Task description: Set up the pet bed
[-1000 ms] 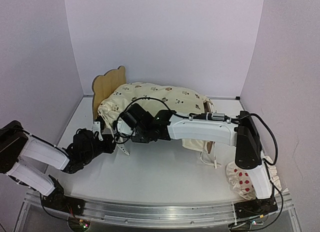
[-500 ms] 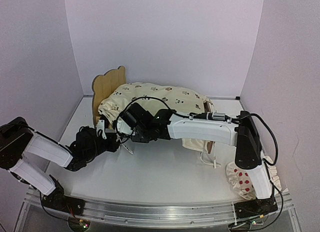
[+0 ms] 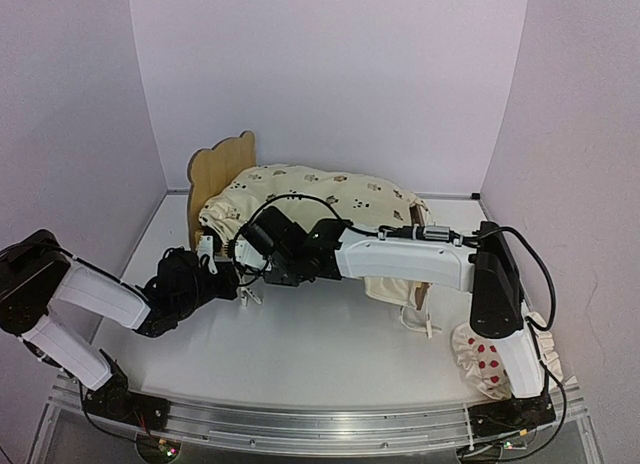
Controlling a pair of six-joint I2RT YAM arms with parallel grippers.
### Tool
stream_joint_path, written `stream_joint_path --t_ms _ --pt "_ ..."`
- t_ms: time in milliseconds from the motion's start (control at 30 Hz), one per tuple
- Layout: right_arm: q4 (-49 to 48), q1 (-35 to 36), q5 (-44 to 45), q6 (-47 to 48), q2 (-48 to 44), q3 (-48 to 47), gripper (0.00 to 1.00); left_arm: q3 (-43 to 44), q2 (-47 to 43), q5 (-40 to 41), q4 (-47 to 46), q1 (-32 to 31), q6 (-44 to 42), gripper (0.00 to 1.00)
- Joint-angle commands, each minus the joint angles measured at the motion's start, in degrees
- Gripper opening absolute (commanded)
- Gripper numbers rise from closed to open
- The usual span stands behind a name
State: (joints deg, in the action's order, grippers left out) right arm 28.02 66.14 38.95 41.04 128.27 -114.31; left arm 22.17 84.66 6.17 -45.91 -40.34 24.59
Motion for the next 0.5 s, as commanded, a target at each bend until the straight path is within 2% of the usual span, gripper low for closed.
stream_joint_path --t_ms 0,233,467 --pt "-13.7 0.6 11.1 -2.3 -3.7 -1.8 0.06 0.3 -5.8 0.3 10.8 0.2 4.0 0.0" --pt "-13.7 -0.3 11.6 -5.8 -0.6 -1.4 0.05 -2.6 -16.2 0.6 22.9 0.3 7.8 0.0" --pt "-13.7 -1.6 11.9 -7.9 3.5 -2.8 0.05 -2.8 -17.3 2.8 29.4 0.3 10.6 0.0"
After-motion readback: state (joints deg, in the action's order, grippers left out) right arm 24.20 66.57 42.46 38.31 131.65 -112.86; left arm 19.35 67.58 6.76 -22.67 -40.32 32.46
